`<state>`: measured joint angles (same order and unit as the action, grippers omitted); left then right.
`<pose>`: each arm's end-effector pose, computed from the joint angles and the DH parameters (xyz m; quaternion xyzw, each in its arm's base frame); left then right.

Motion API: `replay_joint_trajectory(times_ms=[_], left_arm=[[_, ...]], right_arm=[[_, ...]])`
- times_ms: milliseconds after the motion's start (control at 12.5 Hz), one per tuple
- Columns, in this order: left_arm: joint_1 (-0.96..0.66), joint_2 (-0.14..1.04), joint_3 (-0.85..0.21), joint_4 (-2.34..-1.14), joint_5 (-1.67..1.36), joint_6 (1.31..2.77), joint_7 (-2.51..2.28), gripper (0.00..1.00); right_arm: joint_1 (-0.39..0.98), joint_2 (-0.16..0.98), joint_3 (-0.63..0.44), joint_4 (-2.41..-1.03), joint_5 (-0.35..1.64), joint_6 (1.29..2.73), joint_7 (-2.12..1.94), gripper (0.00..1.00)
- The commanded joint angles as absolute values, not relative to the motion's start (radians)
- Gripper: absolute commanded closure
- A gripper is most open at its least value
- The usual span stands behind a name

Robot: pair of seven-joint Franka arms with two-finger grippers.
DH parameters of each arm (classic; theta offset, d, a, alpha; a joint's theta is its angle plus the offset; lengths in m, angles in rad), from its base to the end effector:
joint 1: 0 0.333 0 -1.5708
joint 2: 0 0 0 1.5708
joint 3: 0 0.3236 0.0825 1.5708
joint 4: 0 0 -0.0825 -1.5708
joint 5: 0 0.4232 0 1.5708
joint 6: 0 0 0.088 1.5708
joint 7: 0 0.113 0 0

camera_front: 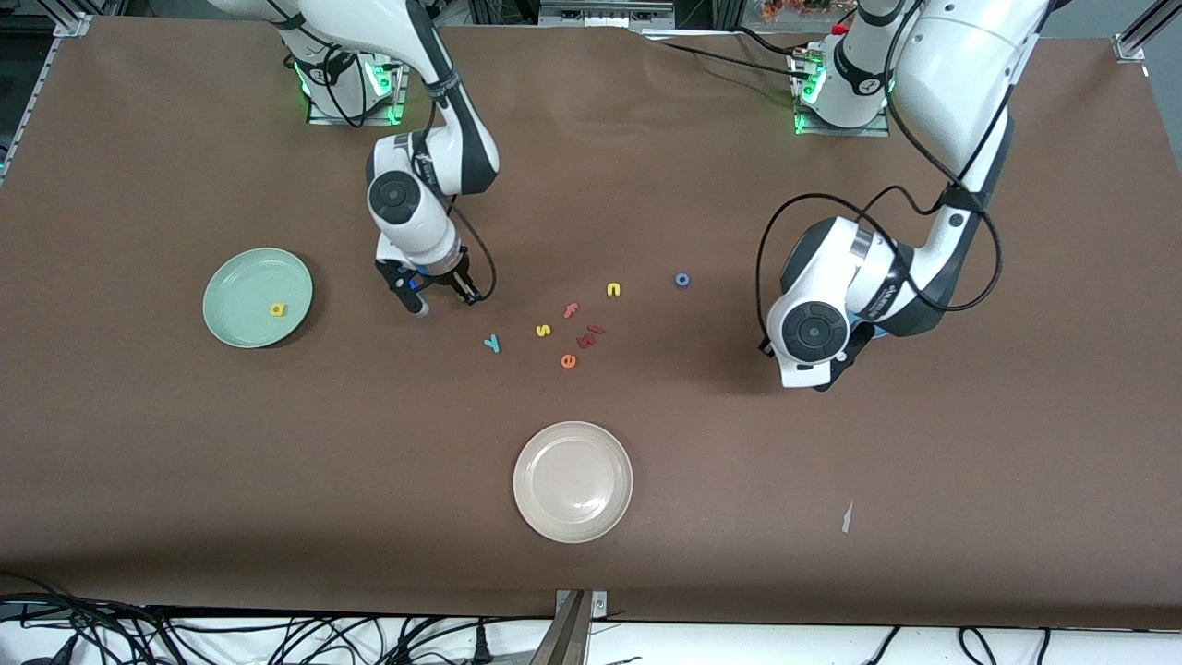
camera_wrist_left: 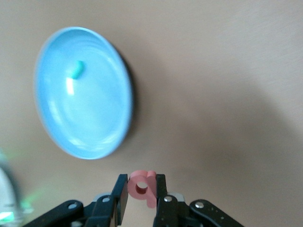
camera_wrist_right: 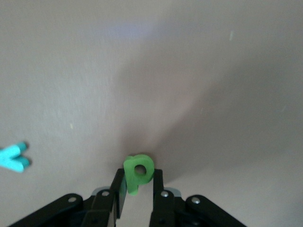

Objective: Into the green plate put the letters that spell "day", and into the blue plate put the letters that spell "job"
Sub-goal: 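Place the green p on the green plate, the pink a on the blue plate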

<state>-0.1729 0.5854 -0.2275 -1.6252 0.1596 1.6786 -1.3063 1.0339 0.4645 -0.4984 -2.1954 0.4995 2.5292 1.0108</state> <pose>0.6154 -0.2295 0.2362 -0.8810 -0.3990 0.1600 0.1977 0.4989 0.2775 0.1577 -0.9095 0.4143 0.0321 0.0083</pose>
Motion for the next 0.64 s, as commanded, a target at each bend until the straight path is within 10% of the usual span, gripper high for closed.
replay_joint_trajectory(times_ms=[0, 558], left_arm=[[-0.14, 0.499, -0.236, -1.734, 0.183, 1.615, -1.208, 1.0], [0.02, 0.466, -0.239, -1.945, 0.176, 1.788, -0.979, 1.0]], right_arm=[[1.017, 0.44, -0.608, -2.155, 0.517, 2.369, 0.789, 1.0], [1.022, 0.41, -0.967, -2.163, 0.474, 2.076, 0.219, 1.0]])
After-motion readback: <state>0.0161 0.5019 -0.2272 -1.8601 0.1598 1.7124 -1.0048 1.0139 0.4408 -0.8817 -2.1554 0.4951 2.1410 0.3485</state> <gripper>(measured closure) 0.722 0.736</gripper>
